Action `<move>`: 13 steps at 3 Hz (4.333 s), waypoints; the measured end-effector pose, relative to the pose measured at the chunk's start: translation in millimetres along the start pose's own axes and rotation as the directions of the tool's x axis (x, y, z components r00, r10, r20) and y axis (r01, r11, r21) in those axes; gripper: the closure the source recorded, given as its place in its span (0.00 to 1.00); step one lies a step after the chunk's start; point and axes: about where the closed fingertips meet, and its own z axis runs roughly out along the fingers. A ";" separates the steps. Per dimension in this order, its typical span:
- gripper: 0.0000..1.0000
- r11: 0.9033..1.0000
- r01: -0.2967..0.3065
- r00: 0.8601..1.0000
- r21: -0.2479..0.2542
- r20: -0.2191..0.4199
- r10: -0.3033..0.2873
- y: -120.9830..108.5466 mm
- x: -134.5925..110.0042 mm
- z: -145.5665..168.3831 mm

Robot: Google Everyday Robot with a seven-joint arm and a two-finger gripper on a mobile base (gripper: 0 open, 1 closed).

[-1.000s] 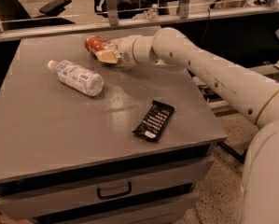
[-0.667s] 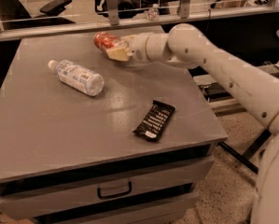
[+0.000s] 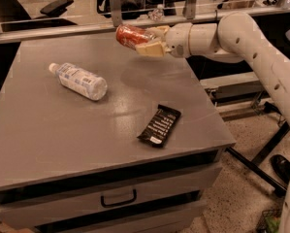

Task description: Move coke can near blue plastic bottle

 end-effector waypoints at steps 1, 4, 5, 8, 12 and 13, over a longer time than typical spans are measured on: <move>1.00 0.990 0.040 0.999 -0.137 -0.005 -0.041 25.1 -9.6 -13.7; 1.00 0.905 -0.004 0.994 -0.425 -0.098 -0.042 121.5 -4.9 3.2; 1.00 0.903 -0.038 0.992 -0.428 -0.123 -0.017 124.7 3.1 9.1; 0.38 0.885 -0.101 0.987 -0.454 -0.161 0.030 127.4 18.3 22.5; 0.00 0.885 -0.091 0.987 -0.457 -0.158 0.020 127.6 19.3 26.1; 0.00 0.916 -0.094 0.985 -0.390 -0.168 0.030 113.1 22.1 10.5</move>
Offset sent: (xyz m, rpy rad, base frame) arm -0.1243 0.0394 -0.0172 -0.1656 0.1427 0.4802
